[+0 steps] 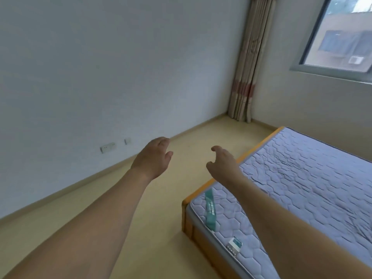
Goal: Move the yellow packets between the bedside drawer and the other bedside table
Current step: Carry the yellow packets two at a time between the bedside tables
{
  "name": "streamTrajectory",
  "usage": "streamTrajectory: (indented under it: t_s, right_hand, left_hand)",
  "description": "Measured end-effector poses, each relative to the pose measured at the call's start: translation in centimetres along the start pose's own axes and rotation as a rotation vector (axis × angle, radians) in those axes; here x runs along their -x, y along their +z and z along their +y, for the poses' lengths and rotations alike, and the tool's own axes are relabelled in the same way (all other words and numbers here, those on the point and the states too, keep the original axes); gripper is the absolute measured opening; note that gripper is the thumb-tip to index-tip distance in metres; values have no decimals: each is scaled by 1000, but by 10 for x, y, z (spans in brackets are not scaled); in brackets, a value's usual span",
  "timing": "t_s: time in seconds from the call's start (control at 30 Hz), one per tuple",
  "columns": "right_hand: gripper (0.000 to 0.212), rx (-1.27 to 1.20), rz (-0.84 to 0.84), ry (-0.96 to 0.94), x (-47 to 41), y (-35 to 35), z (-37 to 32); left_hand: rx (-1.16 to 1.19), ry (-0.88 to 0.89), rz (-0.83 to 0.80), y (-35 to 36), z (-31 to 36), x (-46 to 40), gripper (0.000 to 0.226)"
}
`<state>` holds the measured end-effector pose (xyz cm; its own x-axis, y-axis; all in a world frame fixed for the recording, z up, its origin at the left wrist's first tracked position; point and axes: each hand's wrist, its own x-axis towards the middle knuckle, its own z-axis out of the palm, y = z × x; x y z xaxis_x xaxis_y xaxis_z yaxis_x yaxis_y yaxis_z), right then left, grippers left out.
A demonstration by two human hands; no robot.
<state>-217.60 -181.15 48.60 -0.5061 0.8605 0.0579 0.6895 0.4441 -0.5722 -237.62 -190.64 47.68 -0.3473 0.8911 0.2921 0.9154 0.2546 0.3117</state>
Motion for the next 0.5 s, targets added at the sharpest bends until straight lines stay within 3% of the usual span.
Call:
streamTrajectory:
  t_s: [0.23, 0.5]
  right_hand:
    - [62, -17, -81, -20, -146, 73, -47]
    - [59, -85, 10, -65, -371, 116, -85]
  left_hand:
    - [-11, -60, 23, 10, -107, -110, 49]
    - [-101, -54, 7, 20, -209, -312, 50]
